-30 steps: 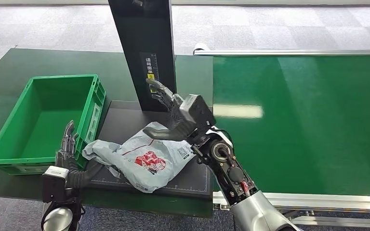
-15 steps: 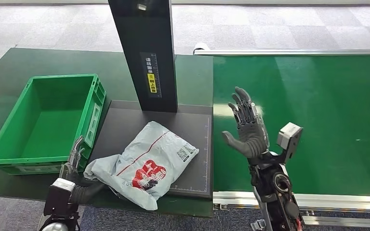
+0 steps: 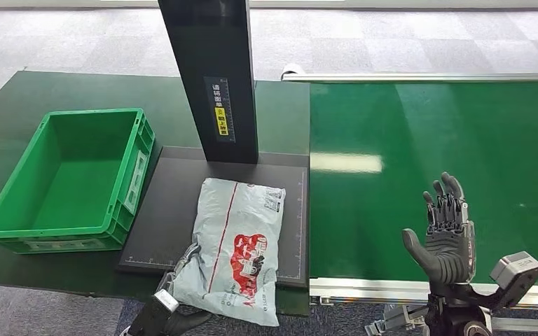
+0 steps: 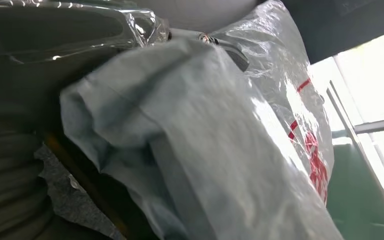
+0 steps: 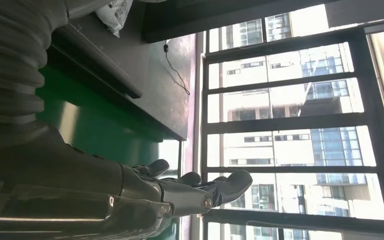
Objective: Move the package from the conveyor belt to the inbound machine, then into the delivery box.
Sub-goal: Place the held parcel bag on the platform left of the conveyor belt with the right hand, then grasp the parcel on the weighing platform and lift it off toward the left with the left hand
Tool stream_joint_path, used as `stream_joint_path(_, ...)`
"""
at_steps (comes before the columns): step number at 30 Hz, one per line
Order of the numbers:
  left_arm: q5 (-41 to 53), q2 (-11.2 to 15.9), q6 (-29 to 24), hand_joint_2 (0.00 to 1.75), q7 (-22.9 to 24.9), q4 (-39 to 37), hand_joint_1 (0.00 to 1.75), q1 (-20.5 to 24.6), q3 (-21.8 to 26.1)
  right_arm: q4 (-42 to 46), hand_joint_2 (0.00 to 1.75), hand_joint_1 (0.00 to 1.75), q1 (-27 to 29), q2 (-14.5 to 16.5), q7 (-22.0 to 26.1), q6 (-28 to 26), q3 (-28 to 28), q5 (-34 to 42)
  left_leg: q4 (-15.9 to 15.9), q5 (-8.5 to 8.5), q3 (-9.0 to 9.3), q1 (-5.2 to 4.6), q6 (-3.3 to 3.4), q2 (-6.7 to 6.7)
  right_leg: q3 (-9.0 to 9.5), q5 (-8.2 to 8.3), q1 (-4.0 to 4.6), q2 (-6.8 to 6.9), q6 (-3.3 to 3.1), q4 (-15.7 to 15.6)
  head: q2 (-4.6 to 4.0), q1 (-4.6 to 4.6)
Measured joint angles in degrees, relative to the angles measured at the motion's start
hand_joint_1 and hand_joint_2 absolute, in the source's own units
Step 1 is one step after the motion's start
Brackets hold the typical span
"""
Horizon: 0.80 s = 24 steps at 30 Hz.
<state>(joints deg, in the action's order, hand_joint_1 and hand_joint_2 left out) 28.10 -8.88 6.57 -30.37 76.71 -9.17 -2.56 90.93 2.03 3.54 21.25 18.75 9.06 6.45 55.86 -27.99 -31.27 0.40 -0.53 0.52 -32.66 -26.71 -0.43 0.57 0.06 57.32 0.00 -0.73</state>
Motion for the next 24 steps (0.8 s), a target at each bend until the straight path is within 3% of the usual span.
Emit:
stream_joint_path(3,-1.16,0.21,-0.80,1.75,-0.69,-1.76,0.00,0.80,-2.03,0.70,1.75,0.00,0.54,0.52,0.03,-0.34,1.00,-0.89,0.00,0.00,0.10,0.00,0.00,-0.05,0.11,-0.01,0.00,0.03,0.00,0.00,0.00,0.00)
stream_joint_path(7,-3.85,0.70,-2.15,1.75,-0.98,-3.60,1.74,2.02,-4.41,1.51,1.75,0.00,0.92,1.06,-0.03,-0.75,2.07,-2.24,0.00,0.02,0.17,-0.04,0.04,-0.12,0.23,-0.02,-0.04,0.19,0.02,0.00,0.00,0.00)
stream_joint_path(24,-9.25,1.65,-5.94,1.75,-0.68,-3.19,1.75,3.17,-6.96,3.44,1.75,0.00,2.79,2.46,-0.34,-3.91,4.20,-6.35,0.00,0.03,0.21,-0.06,0.07,-0.11,0.24,-0.03,-0.06,0.19,0.04,0.00,0.00,0.00)
